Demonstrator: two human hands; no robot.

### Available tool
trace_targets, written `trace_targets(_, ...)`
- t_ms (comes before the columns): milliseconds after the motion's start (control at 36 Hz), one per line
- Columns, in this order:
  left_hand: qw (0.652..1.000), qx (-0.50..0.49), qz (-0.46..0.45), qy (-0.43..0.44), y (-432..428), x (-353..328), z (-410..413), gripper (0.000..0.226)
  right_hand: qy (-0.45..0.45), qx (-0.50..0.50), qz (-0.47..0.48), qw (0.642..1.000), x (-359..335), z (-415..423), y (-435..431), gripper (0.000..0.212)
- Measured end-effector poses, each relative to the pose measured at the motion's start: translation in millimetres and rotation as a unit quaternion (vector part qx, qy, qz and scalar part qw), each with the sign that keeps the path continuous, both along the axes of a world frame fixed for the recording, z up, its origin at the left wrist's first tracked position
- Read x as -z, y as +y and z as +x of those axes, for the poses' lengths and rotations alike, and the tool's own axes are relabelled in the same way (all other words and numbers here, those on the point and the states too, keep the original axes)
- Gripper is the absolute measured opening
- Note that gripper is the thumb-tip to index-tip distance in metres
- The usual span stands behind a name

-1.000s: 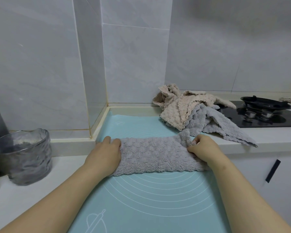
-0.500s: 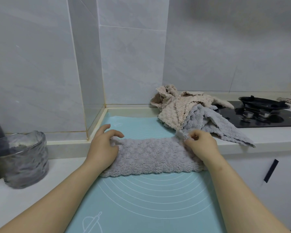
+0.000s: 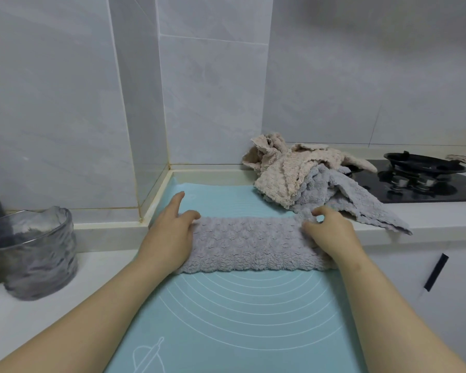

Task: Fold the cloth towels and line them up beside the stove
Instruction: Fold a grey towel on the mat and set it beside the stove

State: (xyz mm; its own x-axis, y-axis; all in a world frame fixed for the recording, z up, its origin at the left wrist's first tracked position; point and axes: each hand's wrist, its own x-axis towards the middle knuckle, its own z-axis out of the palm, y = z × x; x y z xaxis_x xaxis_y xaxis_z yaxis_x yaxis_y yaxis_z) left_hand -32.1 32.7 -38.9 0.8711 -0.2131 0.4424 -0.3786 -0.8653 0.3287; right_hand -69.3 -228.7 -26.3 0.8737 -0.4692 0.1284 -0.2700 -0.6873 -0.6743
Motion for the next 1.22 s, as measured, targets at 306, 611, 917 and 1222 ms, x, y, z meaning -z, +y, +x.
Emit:
trace_targets(306,0.951,0.097,0.228,0.186,-17,2,-26,0.048,0.078,0.006,-0.005,0.997,-6,-9,-2,0.049)
trace_targets(611,0.936,0.144,0.252,0.200,-20,-4,-35,0.047,0.021,-0.014,0.038,0.999,-5,-8,-4,0.034)
trace_targets(917,0.985,0.124,0.061,0.104,-12,-7,-31,0.057,-0.074,-0.057,0.106,0.990,-26,-13,10,0.043)
trace_targets(1222,0.786,0.043,-0.564,0.247,-1,-29,-20,0.024,-0.095,-0.235,0.250,0.934,-70,-4,96,0.042)
